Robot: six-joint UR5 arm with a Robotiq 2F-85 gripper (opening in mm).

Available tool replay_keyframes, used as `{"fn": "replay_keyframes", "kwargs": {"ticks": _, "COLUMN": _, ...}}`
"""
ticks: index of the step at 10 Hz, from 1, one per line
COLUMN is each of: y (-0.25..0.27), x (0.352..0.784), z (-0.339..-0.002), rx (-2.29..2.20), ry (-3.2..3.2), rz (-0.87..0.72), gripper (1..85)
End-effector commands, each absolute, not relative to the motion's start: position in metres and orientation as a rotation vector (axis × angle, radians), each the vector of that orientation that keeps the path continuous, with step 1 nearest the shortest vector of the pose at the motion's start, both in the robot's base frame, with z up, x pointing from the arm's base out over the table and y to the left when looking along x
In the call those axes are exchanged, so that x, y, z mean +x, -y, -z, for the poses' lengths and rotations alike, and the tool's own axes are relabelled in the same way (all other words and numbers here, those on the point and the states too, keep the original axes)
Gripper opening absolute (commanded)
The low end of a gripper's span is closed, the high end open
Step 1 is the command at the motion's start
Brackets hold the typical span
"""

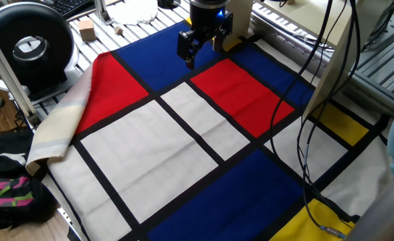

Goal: Take the object down from the shelf

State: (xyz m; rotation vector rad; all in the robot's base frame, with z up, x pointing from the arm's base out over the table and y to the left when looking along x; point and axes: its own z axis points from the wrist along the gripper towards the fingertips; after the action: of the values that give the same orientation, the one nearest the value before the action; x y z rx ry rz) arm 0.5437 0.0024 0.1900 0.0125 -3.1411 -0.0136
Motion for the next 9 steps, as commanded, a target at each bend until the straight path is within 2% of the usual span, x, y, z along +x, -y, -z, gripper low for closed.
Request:
{"fn": "replay_keyframes", "kwargs": {"ticks": 1, "y": -0.0204, "x": 0.5135, "z": -0.1924, "rx": -0.357, "ry": 2.995, "rz": 0.084, "gripper": 1.3}}
{"fn": "replay_keyframes", "kwargs": {"ticks": 9, "y": -0.0203, "x": 0.5136, "z": -0.1919, "rx": -0.364, "ry": 2.994, "rz": 0.071, "gripper": 1.3}}
